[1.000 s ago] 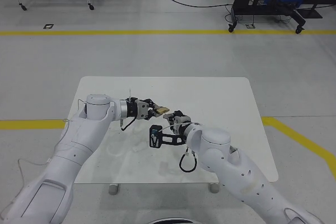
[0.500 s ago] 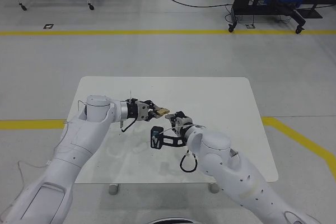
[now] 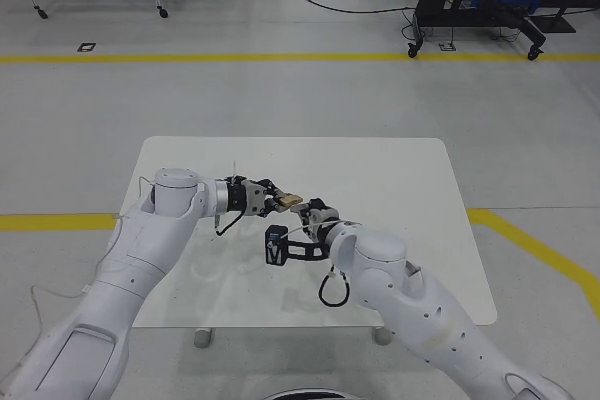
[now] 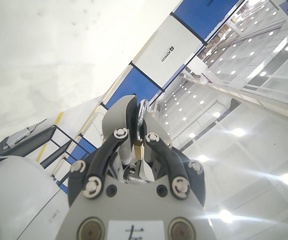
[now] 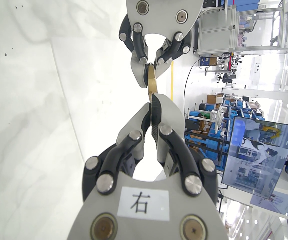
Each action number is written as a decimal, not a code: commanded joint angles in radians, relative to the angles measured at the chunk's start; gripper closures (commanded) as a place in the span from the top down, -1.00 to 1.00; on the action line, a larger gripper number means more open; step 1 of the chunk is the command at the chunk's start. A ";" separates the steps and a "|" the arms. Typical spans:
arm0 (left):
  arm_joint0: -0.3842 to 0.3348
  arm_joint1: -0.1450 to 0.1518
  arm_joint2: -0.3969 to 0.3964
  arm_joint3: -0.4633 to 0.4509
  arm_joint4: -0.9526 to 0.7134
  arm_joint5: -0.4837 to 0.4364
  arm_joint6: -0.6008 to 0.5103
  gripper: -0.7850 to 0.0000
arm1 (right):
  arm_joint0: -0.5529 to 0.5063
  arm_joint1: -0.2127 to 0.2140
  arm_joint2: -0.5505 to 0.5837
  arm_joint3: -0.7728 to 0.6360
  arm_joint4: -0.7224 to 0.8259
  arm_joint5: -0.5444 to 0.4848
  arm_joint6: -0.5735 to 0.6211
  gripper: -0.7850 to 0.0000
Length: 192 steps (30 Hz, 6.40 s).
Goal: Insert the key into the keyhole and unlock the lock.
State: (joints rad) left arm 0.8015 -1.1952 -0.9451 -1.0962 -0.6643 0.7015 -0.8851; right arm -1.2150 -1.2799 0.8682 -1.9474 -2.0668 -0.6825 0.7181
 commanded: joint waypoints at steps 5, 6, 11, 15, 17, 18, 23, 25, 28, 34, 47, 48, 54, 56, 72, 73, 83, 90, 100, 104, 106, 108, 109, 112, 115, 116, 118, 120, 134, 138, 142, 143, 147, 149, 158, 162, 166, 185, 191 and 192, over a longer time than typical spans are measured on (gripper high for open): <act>-0.006 -0.001 0.008 0.003 0.003 0.004 -0.002 -1.00 | 0.006 -0.004 0.001 0.010 0.001 -0.004 0.007 -1.00; -0.007 -0.001 0.009 0.004 0.002 0.004 -0.002 -1.00 | 0.006 -0.005 0.001 0.010 0.001 -0.003 0.008 -1.00; -0.010 -0.002 0.014 0.007 0.000 0.001 0.000 -1.00 | 0.003 -0.007 0.002 0.004 -0.009 -0.004 0.026 -1.00; -0.014 -0.003 0.018 0.004 0.001 0.003 0.004 -1.00 | 0.002 -0.010 -0.001 -0.002 -0.017 -0.012 0.041 -1.00; -0.014 -0.003 0.019 0.003 0.002 0.004 0.006 -1.00 | 0.005 -0.012 -0.005 0.002 -0.019 -0.017 0.051 -1.00; -0.015 -0.003 0.019 0.002 0.002 0.006 0.006 -1.00 | 0.008 -0.014 -0.006 0.006 -0.016 -0.018 0.054 -1.00; -0.016 -0.002 0.021 -0.001 0.006 0.011 0.012 -1.00 | 0.022 -0.022 -0.016 0.019 -0.007 -0.028 0.074 -1.00; -0.016 -0.002 0.022 -0.003 0.009 0.014 0.016 -1.00 | 0.029 -0.025 -0.020 0.023 -0.005 -0.034 0.081 -1.00; -0.018 -0.001 0.025 -0.005 0.016 0.026 0.028 -1.00 | 0.037 -0.029 -0.026 0.030 -0.001 -0.040 0.089 -1.00; -0.018 -0.002 0.027 -0.006 0.011 0.033 0.039 -1.00 | 0.054 -0.038 -0.038 0.042 0.006 -0.051 0.105 -1.00; -0.020 -0.002 0.021 -0.006 -0.004 0.042 0.056 -1.00 | 0.066 -0.049 -0.036 0.053 0.030 -0.070 0.079 -1.00; -0.020 -0.002 0.021 -0.007 -0.005 0.042 0.056 -1.00 | 0.067 -0.049 -0.033 0.054 0.036 -0.072 0.068 -1.00; -0.019 -0.002 0.021 -0.007 -0.012 0.044 0.061 -1.00 | 0.062 -0.045 -0.005 0.055 0.052 -0.085 0.025 -1.00; -0.020 -0.002 0.019 -0.004 -0.015 0.043 0.063 -1.00 | 0.057 -0.044 0.005 0.050 0.057 -0.084 0.011 -1.00; -0.008 0.027 -0.063 0.057 -0.065 -0.030 -0.085 -1.00 | -0.109 0.013 0.262 -0.026 0.096 -0.077 -0.285 -1.00; -0.007 0.029 -0.067 0.057 -0.064 -0.040 -0.099 -1.00 | -0.109 0.013 0.262 -0.026 0.096 -0.077 -0.285 -1.00; 0.007 0.039 -0.041 0.013 0.002 -0.201 -0.250 -1.00 | -0.100 0.020 0.317 0.068 0.248 -0.149 -0.397 -1.00; -0.001 0.041 -0.018 0.010 0.049 -0.249 -0.296 -1.00 | -0.039 0.030 0.332 0.177 0.361 -0.284 -0.528 -1.00; -0.016 0.047 -0.008 0.004 0.109 -0.314 -0.332 -1.00 | 0.035 0.035 0.315 0.269 0.428 -0.323 -0.553 -1.00; -0.021 0.047 -0.002 0.001 0.125 -0.316 -0.326 -1.00 | 0.050 0.037 0.305 0.282 0.443 -0.322 -0.541 -1.00; -0.024 0.047 0.001 0.001 0.137 -0.310 -0.307 -1.00 | 0.055 0.038 0.301 0.285 0.450 -0.322 -0.538 -1.00; -0.026 0.046 0.005 0.001 0.140 -0.304 -0.300 -1.00 | 0.058 0.039 0.296 0.284 0.452 -0.321 -0.532 -1.00; -0.027 0.046 0.007 0.001 0.142 -0.302 -0.299 -1.00 | 0.059 0.040 0.293 0.282 0.451 -0.321 -0.529 -1.00; -0.030 0.045 0.012 0.004 0.146 -0.300 -0.295 -1.00 | 0.062 0.043 0.284 0.278 0.448 -0.321 -0.519 -1.00; -0.033 0.044 0.020 0.005 0.161 -0.300 -0.292 -1.00 | 0.065 0.045 0.276 0.279 0.451 -0.319 -0.510 -1.00; -0.033 0.044 0.022 0.005 0.162 -0.301 -0.290 -1.00 | 0.067 0.045 0.272 0.282 0.453 -0.323 -0.505 -1.00; -0.033 0.043 0.024 0.004 0.161 -0.306 -0.293 -1.00 | 0.072 0.046 0.267 0.286 0.459 -0.324 -0.496 -1.00; -0.034 0.044 0.029 0.002 0.176 -0.314 -0.292 -1.00 | 0.076 0.047 0.263 0.289 0.467 -0.322 -0.491 -1.00; -0.015 0.055 0.028 -0.067 0.272 -0.395 -0.255 -1.00 | 0.099 0.056 0.239 0.300 0.501 -0.322 -0.435 -1.00; 0.003 0.052 -0.008 -0.056 0.137 -0.401 -0.301 -1.00 | 0.098 0.059 0.243 0.296 0.516 -0.309 -0.435 -1.00; 0.003 0.043 -0.026 0.000 -0.025 -0.395 -0.407 -1.00 | 0.097 0.063 0.246 0.301 0.530 -0.313 -0.460 -1.00; 0.002 0.039 -0.025 0.016 -0.056 -0.392 -0.424 -1.00 | 0.099 0.064 0.246 0.304 0.529 -0.315 -0.465 -1.00; -0.022 0.028 -0.003 0.062 -0.072 -0.404 -0.455 -1.00 | 0.105 0.068 0.243 0.312 0.541 -0.330 -0.510 -1.00; -0.034 0.023 0.008 0.084 -0.078 -0.409 -0.479 -1.00 | 0.109 0.072 0.236 0.323 0.557 -0.330 -0.559 -1.00; -0.081 0.005 0.043 0.172 -0.087 -0.452 -0.568 -1.00 | 0.147 0.099 0.203 0.398 0.586 -0.330 -0.672 -1.00; -0.094 0.001 0.052 0.194 -0.071 -0.461 -0.567 -1.00 | 0.160 0.108 0.188 0.415 0.602 -0.330 -0.703 -1.00; -0.102 -0.003 0.064 0.203 -0.056 -0.465 -0.576 -1.00 | 0.175 0.117 0.173 0.432 0.609 -0.330 -0.723 -1.00; -0.105 -0.012 0.080 0.211 -0.027 -0.496 -0.583 -1.00 | 0.207 0.140 0.138 0.461 0.652 -0.330 -0.770 -1.00; -0.104 -0.013 0.079 0.207 -0.023 -0.495 -0.583 -1.00 | 0.203 0.146 0.143 0.466 0.666 -0.330 -0.812 -1.00; -0.104 -0.013 0.079 0.207 -0.023 -0.495 -0.583 -1.00 | 0.203 0.147 0.145 0.469 0.665 -0.330 -0.817 -1.00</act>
State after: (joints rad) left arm 0.6973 -1.2080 -0.8661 -0.8889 -0.6875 0.2064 -1.4682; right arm -1.0120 -1.1342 1.0108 -1.4815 -1.4009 -1.0123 -0.0918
